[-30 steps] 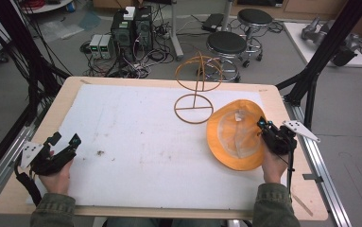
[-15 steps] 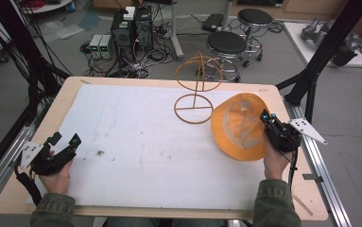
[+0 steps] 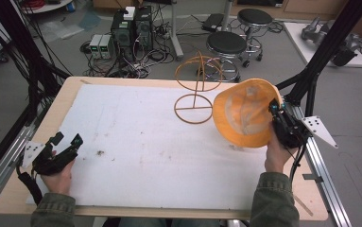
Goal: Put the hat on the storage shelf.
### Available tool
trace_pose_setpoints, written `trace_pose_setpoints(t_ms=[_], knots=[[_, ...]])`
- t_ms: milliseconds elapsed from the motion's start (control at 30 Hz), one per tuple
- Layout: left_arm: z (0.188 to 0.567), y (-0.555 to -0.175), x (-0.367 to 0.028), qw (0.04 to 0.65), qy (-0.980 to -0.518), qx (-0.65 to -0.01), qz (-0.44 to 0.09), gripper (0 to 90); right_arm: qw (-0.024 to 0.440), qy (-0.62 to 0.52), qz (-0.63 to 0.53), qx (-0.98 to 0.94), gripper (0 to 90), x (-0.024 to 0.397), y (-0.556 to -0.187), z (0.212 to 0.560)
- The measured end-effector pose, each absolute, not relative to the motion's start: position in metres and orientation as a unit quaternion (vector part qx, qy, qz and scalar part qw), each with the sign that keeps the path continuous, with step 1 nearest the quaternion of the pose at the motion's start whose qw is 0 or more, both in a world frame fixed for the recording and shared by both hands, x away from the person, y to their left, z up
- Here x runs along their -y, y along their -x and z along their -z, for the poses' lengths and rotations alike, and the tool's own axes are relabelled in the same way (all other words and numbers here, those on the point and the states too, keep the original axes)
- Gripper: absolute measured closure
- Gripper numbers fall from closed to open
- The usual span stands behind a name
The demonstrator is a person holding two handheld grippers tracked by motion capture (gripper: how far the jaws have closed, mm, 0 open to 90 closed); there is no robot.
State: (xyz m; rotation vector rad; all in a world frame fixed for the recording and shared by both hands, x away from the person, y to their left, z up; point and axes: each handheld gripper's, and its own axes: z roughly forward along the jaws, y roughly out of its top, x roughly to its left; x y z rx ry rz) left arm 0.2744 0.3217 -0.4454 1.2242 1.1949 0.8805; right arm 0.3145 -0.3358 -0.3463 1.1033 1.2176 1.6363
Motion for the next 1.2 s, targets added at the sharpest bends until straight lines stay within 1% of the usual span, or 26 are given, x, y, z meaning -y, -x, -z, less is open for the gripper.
trace_pose_setpoints(t_ms=[367, 467, 567, 600, 967, 1200], knots=[[0.444, -0.274, -0.319, 0.572, -0.526, -0.502, -0.381, 25.8, 0.431, -0.427, -0.638, -0.474, 86.4, 0.331, -0.321, 0.33], [0.444, -0.272, -0.318, 0.57, -0.528, -0.499, -0.384, 25.8, 0.432, -0.434, -0.636, -0.471, 86.4, 0.332, -0.322, 0.326], [0.444, -0.271, -0.318, 0.569, -0.529, -0.499, -0.384, 25.8, 0.44, -0.433, -0.634, -0.466, 86.4, 0.332, -0.327, 0.318], [0.444, -0.271, -0.319, 0.568, -0.53, -0.499, -0.385, 25.8, 0.449, -0.431, -0.63, -0.465, 86.4, 0.332, -0.331, 0.312], [0.444, -0.275, -0.315, 0.573, -0.53, -0.495, -0.382, 25.9, 0.473, -0.424, -0.624, -0.456, 86.4, 0.33, -0.346, 0.29], [0.444, -0.275, -0.317, 0.571, -0.528, -0.498, -0.383, 25.9, 0.478, -0.42, -0.621, -0.458, 86.4, 0.322, -0.361, 0.268]])
